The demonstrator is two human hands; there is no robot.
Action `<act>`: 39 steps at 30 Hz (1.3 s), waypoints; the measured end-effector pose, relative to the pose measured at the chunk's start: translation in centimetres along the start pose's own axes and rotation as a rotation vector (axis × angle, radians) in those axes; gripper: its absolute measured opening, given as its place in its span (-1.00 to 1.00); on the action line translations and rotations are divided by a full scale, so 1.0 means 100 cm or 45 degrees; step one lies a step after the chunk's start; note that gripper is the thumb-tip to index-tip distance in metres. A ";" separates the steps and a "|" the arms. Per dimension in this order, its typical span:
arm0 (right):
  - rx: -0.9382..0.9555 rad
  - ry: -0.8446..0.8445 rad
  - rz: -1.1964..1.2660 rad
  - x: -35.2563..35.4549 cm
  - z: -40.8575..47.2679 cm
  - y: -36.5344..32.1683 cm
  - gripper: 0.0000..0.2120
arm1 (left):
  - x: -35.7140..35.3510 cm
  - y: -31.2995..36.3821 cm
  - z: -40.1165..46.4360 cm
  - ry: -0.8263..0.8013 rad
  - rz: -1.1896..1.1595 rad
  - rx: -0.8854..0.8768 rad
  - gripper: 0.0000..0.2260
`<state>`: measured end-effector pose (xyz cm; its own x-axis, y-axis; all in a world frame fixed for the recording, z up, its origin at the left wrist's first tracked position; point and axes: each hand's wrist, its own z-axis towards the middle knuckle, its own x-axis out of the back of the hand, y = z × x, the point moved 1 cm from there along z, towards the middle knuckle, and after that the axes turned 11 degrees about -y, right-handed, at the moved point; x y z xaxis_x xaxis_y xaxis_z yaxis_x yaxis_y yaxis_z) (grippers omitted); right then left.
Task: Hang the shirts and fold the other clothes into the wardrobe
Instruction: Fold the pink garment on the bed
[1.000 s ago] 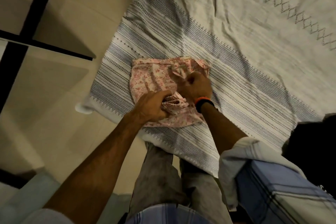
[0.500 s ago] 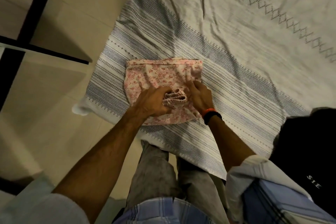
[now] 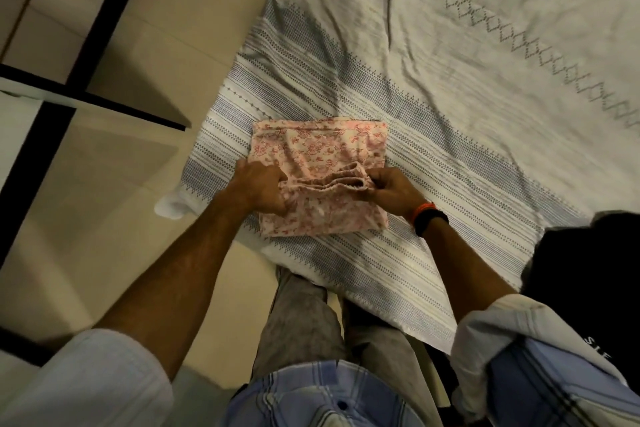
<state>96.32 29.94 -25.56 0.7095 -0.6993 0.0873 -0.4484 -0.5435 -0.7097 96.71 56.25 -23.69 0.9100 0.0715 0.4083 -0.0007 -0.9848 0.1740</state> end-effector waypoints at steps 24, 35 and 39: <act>-0.542 0.573 0.181 -0.008 0.054 0.021 -0.28 | -0.028 -0.020 0.048 0.474 -1.425 0.456 -0.27; -0.175 0.455 0.294 -0.007 0.057 0.012 -0.30 | -0.024 -0.010 0.045 0.404 -1.580 0.086 -0.46; -0.029 0.483 0.282 0.003 0.054 -0.009 -0.46 | -0.019 -0.012 0.038 0.415 -1.700 0.062 -0.51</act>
<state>99.87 32.71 -28.71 0.3467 -0.9189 0.1883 -0.5824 -0.3683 -0.7247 96.57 56.71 -28.05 0.0705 0.9863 0.1489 0.8102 -0.1437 0.5683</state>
